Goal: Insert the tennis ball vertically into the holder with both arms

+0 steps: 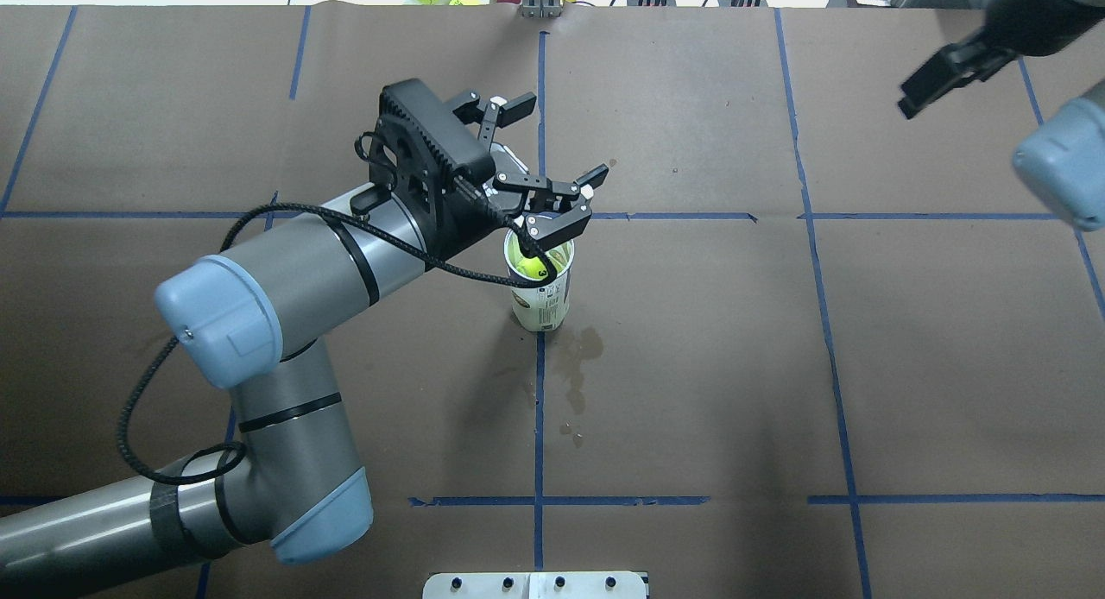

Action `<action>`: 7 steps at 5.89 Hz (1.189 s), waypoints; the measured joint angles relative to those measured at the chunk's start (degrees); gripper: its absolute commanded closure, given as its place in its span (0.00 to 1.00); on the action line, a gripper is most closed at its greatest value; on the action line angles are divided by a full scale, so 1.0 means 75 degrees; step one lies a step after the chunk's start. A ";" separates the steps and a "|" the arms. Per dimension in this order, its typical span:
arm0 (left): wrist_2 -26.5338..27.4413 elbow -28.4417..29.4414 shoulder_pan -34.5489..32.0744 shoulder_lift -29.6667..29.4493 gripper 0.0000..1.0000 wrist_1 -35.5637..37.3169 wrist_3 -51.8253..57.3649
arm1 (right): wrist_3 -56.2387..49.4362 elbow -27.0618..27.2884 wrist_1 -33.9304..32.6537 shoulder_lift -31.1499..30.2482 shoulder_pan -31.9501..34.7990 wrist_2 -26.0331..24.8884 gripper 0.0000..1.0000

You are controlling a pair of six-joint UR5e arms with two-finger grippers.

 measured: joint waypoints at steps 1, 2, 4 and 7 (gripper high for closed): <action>-0.0689 -0.0184 -0.0475 -0.0007 0.00 0.0975 0.0085 | -0.0909 -0.0035 0.0006 -0.0466 0.0486 0.0271 0.01; -0.1337 -0.0227 -0.0951 -0.0007 0.00 0.1672 0.0117 | -0.1791 -0.0063 0.0013 -0.0931 0.0950 0.0470 0.01; -0.1859 -0.0231 -0.1472 0.0011 0.00 0.2868 0.0088 | -0.3163 -0.0205 0.0025 -0.1760 0.1667 0.0746 0.01; -0.1951 -0.0189 -0.2083 0.0046 0.00 0.4562 0.1946 | -0.3600 -0.0705 0.0033 -0.3091 0.2740 0.1167 0.00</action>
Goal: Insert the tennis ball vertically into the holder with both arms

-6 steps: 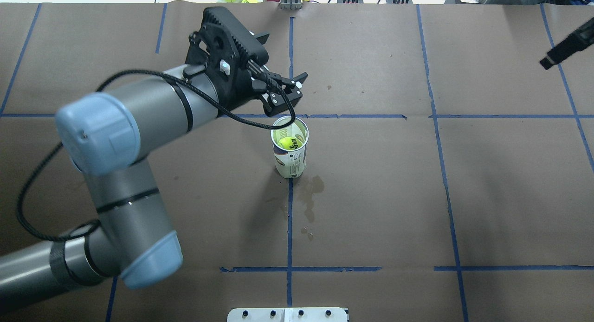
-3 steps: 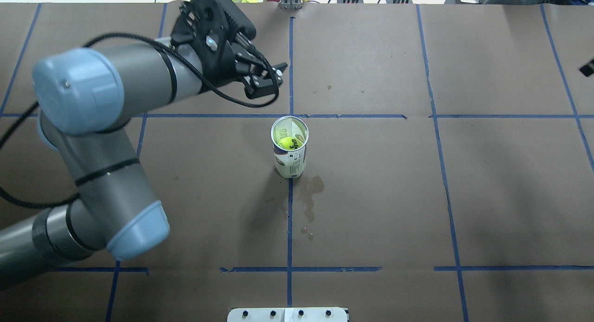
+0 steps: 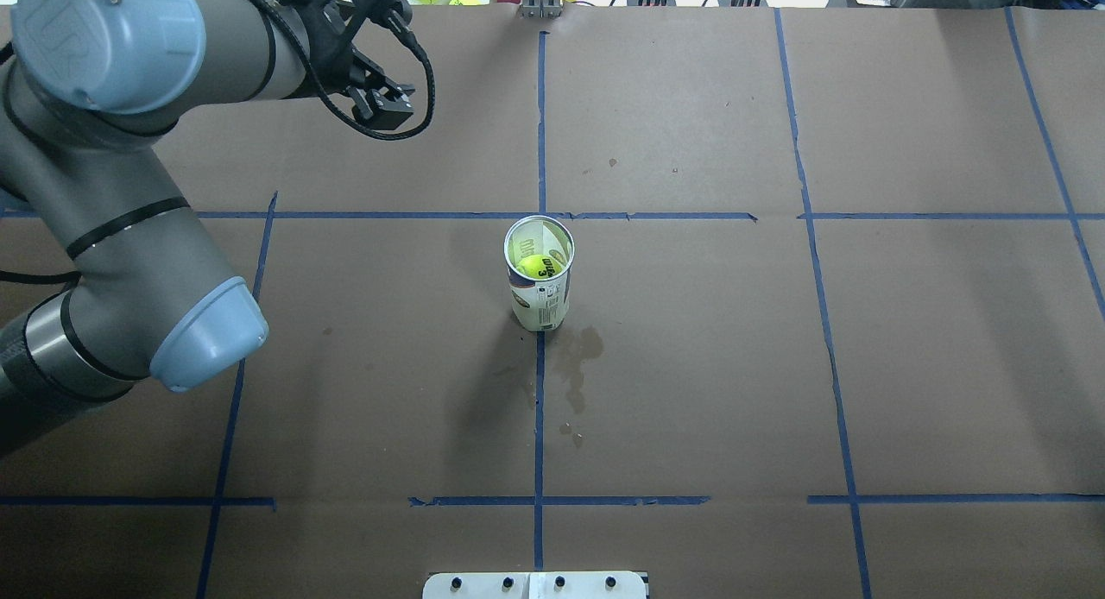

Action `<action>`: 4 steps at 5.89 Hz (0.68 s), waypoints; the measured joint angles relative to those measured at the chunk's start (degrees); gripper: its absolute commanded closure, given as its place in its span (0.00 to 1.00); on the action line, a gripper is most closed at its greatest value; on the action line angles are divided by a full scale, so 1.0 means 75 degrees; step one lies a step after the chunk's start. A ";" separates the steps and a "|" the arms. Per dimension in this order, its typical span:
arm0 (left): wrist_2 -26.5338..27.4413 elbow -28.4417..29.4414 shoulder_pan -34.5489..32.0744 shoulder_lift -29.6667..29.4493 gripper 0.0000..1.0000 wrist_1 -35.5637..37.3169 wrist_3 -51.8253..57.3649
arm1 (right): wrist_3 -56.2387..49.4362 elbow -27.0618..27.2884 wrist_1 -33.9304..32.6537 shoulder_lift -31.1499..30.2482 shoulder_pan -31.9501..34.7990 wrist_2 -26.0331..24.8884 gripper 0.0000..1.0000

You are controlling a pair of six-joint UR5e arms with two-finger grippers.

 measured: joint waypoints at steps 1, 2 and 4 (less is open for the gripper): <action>0.0003 0.0025 -0.0062 0.0005 0.00 0.0407 0.0336 | -0.0007 -0.0144 0.0004 -0.0217 0.0142 -0.0006 0.00; 0.0028 0.0056 -0.0092 0.0021 0.00 0.0687 0.0876 | -0.0018 -0.0265 0.0009 -0.0344 0.0186 -0.0014 0.00; -0.0253 0.0102 -0.0621 0.0025 0.03 0.1439 0.1689 | -0.0028 -0.0330 0.0012 -0.0411 0.0199 -0.0036 0.00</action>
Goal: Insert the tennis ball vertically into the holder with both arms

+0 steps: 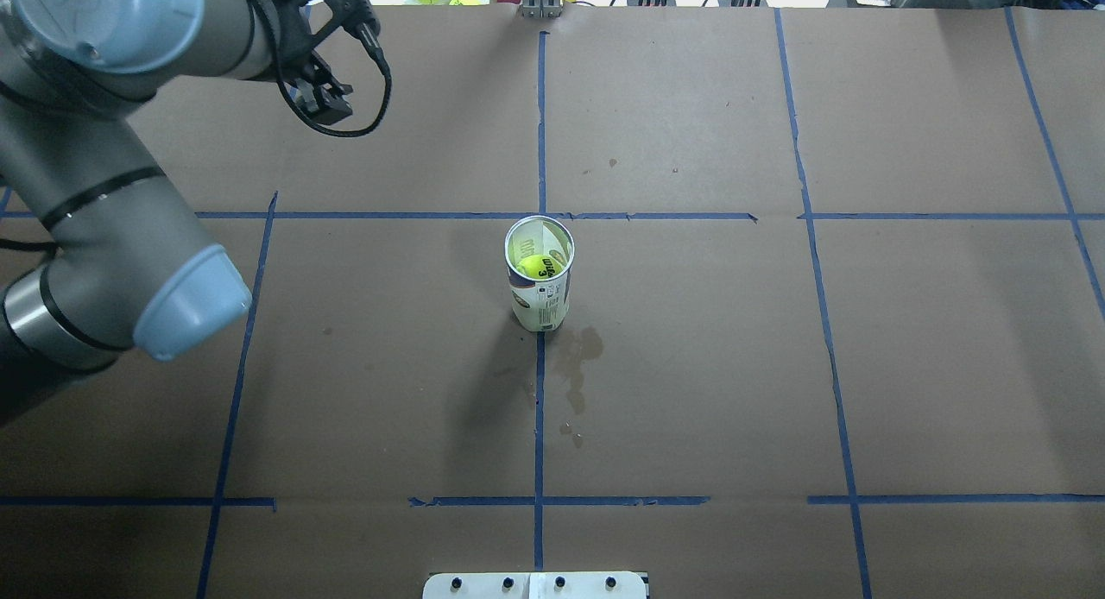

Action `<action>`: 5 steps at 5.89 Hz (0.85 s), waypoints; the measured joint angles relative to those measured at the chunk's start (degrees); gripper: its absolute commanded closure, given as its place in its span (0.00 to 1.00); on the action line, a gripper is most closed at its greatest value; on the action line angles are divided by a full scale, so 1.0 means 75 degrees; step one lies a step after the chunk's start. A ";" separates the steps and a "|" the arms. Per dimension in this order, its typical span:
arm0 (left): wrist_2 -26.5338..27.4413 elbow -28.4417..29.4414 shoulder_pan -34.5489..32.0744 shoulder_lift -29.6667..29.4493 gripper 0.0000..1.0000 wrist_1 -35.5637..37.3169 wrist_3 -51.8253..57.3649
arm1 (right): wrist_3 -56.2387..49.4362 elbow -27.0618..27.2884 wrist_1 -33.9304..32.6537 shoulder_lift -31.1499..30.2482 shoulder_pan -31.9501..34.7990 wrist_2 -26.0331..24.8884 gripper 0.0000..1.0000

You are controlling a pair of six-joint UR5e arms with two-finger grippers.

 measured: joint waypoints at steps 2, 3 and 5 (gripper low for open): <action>-0.0958 0.0236 -0.1080 0.0047 0.00 0.1071 0.0329 | -0.0001 -0.0085 0.0032 -0.0005 0.0001 0.0004 0.00; -0.1797 0.0392 -0.1804 0.0266 0.00 0.1257 0.0483 | 0.0006 -0.0391 0.0445 -0.0006 0.0001 0.0006 0.00; -0.3975 0.0716 -0.3687 0.1268 0.00 0.1723 0.0314 | 0.0298 -0.1153 0.1918 0.0050 -0.0002 -0.0008 0.00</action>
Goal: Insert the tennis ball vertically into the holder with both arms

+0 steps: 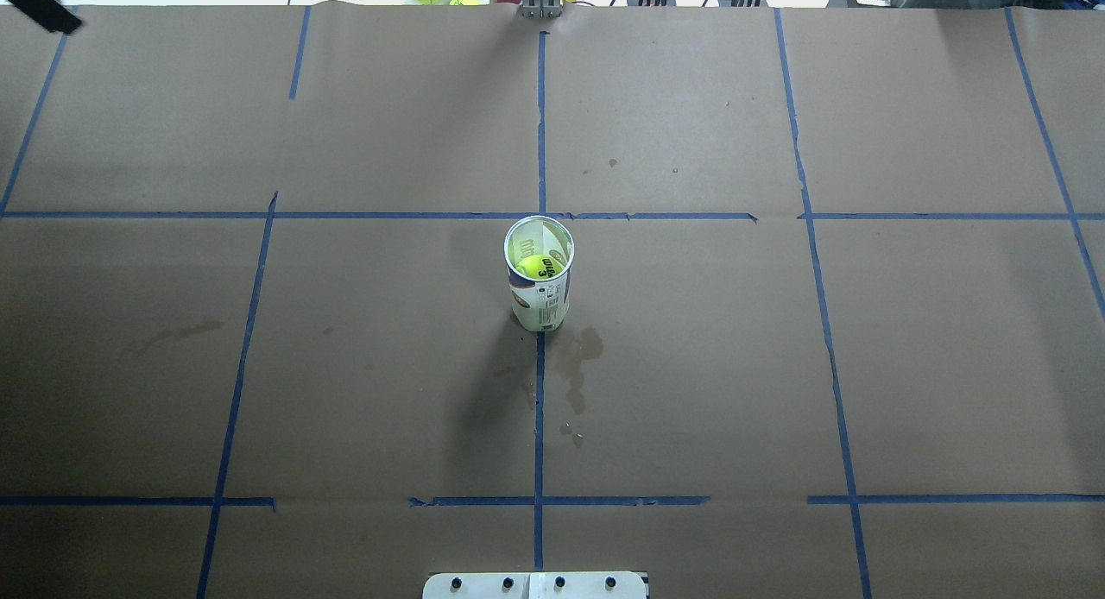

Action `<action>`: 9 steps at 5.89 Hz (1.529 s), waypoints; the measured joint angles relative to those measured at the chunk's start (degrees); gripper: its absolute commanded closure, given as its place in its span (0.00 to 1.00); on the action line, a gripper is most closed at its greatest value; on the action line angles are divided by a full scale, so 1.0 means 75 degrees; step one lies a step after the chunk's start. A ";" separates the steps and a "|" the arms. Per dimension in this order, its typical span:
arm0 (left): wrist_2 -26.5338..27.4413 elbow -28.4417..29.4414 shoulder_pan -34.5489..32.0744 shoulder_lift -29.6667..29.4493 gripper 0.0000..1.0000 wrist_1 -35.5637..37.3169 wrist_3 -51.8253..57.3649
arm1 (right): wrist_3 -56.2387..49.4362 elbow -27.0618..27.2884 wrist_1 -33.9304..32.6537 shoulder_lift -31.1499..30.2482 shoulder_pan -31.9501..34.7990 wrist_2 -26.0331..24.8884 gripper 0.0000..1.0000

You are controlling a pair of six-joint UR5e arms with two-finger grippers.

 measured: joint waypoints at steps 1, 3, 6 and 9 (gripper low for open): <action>-0.0393 0.0111 -0.0524 0.0619 0.00 0.0122 -0.0476 | 0.0224 -0.0104 0.0241 -0.0035 -0.0005 0.0001 0.00; -0.0546 0.0494 -0.0770 0.1753 0.00 0.0068 -0.1078 | 0.0302 -0.0152 0.0353 -0.0139 -0.0008 0.0013 0.00; -0.0592 0.0777 -0.0847 0.3266 0.00 -0.0563 -0.0793 | 0.0273 -0.0390 0.0299 -0.0082 -0.0036 0.0043 0.00; -0.1555 0.0805 -0.1370 0.3732 0.00 -0.0848 -0.0304 | 0.0249 -0.0364 0.0368 -0.0311 -0.0097 0.0072 0.00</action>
